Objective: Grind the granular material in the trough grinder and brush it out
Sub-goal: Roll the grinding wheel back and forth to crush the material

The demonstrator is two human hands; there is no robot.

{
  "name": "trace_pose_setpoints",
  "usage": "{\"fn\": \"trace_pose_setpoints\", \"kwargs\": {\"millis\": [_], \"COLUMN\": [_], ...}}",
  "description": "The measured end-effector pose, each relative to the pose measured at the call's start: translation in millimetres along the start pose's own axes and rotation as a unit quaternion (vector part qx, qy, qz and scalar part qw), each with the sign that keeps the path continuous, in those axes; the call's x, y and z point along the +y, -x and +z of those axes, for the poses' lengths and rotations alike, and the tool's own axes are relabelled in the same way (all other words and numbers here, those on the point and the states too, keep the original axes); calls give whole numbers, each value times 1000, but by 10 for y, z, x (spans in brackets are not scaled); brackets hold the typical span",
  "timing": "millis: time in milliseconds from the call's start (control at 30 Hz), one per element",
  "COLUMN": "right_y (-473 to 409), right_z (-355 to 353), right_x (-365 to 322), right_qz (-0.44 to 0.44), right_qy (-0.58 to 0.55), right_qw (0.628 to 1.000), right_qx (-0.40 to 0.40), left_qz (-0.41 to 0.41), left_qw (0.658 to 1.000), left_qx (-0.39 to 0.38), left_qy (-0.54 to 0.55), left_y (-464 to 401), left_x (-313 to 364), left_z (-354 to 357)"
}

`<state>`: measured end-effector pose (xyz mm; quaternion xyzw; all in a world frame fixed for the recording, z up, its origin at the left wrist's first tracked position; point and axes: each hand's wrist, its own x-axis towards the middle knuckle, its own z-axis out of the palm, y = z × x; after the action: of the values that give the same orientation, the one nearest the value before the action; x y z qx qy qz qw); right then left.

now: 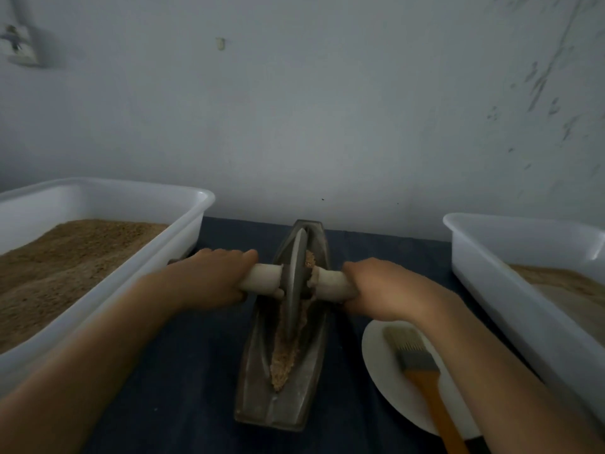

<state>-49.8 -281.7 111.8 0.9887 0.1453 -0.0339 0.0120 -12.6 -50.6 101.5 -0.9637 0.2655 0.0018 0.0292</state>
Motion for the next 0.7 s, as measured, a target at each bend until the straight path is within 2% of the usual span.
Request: {"fn": "trace_pose_setpoints", "kwargs": {"millis": [133,300,400,500,600,700], "right_y": [192,202,50,-120,-235,-297], "right_z": [-182,-187,-71,87,220,290], "right_x": [-93,-115,-58,68,147,136], "right_qz": [-21,-32,-15,1,14,24], "right_qy": [-27,-5,13,30,37,87], "right_qw": [995,996,1000,997,987,971], "right_qx": [-92,-81,-18,69,156,222], "left_qz": [9,-6,-12,-35,-53,-51], "left_qw": [984,978,986,999,983,973], "left_qx": [-156,-185,-127,22,163,220], "left_qy": [82,99,108,6,-68,-48], "left_y": [174,222,115,-46,-196,-247], "left_x": [1,4,1,21,41,11], "left_z": [-193,-220,-129,29,220,318]}}
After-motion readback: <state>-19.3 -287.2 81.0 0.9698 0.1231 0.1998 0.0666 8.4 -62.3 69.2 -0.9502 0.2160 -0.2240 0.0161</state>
